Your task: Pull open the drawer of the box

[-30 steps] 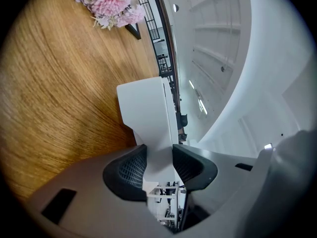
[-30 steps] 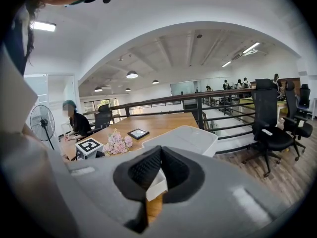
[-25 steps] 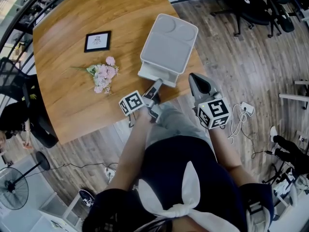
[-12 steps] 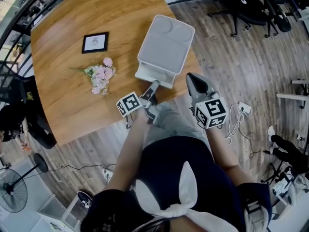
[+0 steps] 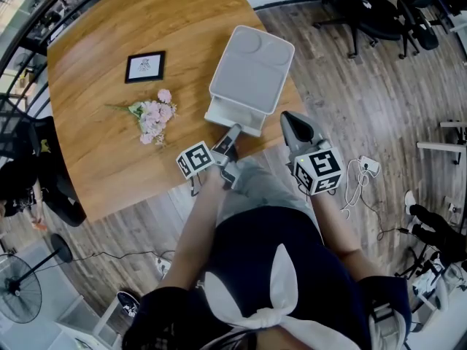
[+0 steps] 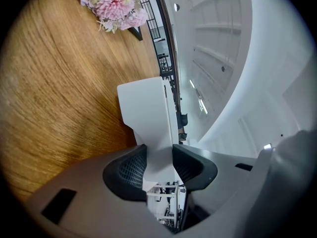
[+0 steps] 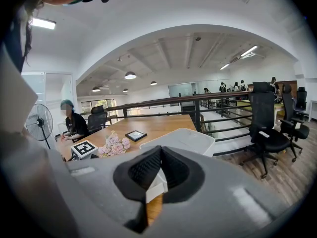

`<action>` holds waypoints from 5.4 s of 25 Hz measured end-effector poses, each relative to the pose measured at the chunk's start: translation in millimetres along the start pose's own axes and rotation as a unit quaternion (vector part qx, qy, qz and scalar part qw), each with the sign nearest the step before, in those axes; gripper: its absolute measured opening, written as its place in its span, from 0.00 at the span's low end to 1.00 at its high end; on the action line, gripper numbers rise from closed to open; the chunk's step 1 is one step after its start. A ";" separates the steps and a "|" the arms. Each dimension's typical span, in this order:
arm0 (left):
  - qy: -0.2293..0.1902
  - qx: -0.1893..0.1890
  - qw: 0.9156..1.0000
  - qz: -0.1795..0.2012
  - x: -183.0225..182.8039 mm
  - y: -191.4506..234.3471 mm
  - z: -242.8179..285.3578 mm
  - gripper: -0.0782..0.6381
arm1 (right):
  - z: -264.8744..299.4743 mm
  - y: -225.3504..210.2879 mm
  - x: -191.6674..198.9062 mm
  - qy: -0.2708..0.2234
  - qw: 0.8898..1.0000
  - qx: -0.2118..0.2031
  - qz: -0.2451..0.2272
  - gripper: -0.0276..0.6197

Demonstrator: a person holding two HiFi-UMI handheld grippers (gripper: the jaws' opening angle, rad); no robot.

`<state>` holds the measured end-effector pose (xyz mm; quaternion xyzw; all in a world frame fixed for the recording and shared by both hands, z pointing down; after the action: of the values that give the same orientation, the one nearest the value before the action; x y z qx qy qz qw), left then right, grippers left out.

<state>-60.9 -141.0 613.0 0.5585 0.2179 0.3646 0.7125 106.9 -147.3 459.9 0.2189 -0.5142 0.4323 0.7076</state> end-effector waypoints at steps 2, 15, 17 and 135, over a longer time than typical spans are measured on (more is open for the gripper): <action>0.001 0.000 1.000 0.000 0.9 0.2 -1.0 0.35 | -0.4 1.0 -0.4 0.000 1.000 0.000 0.000 0.04; 0.000 0.000 1.000 -0.003 6.1 0.5 -9.3 0.35 | -4.7 11.1 -0.5 0.001 1.000 -0.006 -0.005 0.04; -0.001 0.000 1.000 -0.003 7.8 0.9 -10.8 0.35 | -6.4 12.6 0.2 0.001 1.000 -0.008 -0.006 0.04; -0.126 -0.073 0.923 0.356 42.8 -97.9 -141.1 0.16 | -69.5 90.1 31.0 -0.001 0.997 -0.065 -0.049 0.04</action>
<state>-107.9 -29.3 484.0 0.5868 -0.1145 0.5359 0.5961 71.9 -35.1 450.1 0.1980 -0.5303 0.3626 0.7404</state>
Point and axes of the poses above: the fingertips, and each gripper's own axes: z forward along the fingers, y to its left, x out of its underside, the point moved 4 cm from there along -z, backward along the fingers, and after that the axes turned 3 degrees about -x, right-handed, at the moved point
